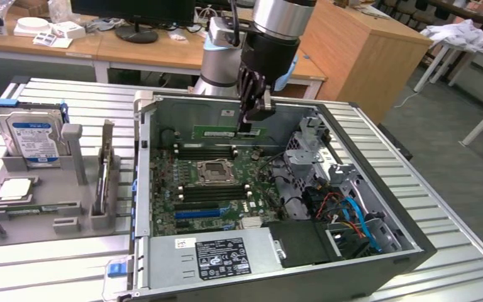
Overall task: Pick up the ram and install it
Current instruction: 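Pick up the ram and move it above insertion slot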
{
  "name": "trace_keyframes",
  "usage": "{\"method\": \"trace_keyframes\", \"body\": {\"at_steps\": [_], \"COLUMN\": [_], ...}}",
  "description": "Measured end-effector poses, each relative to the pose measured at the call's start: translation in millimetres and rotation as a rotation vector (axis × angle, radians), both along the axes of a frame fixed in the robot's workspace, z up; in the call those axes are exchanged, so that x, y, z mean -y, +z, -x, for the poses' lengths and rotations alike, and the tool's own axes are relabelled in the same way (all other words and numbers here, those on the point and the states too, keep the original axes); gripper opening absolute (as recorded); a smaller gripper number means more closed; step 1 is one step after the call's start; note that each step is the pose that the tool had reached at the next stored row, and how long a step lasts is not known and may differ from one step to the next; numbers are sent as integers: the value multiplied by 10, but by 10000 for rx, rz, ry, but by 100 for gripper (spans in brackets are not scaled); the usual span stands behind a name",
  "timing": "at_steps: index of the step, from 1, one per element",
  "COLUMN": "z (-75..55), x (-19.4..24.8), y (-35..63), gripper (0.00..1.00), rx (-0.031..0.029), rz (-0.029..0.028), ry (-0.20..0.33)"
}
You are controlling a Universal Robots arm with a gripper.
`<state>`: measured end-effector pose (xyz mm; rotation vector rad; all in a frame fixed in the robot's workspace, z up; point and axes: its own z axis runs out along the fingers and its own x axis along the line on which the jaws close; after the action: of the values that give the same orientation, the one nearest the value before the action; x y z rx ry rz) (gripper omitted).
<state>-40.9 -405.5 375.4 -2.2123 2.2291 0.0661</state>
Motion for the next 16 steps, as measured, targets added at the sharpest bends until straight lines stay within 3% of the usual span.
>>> {"method": "trace_keyframes", "body": {"at_steps": [16], "z": [0], "x": [0], "y": [-171], "gripper": [12], "rx": [0], "rz": [0], "ry": [0]}}
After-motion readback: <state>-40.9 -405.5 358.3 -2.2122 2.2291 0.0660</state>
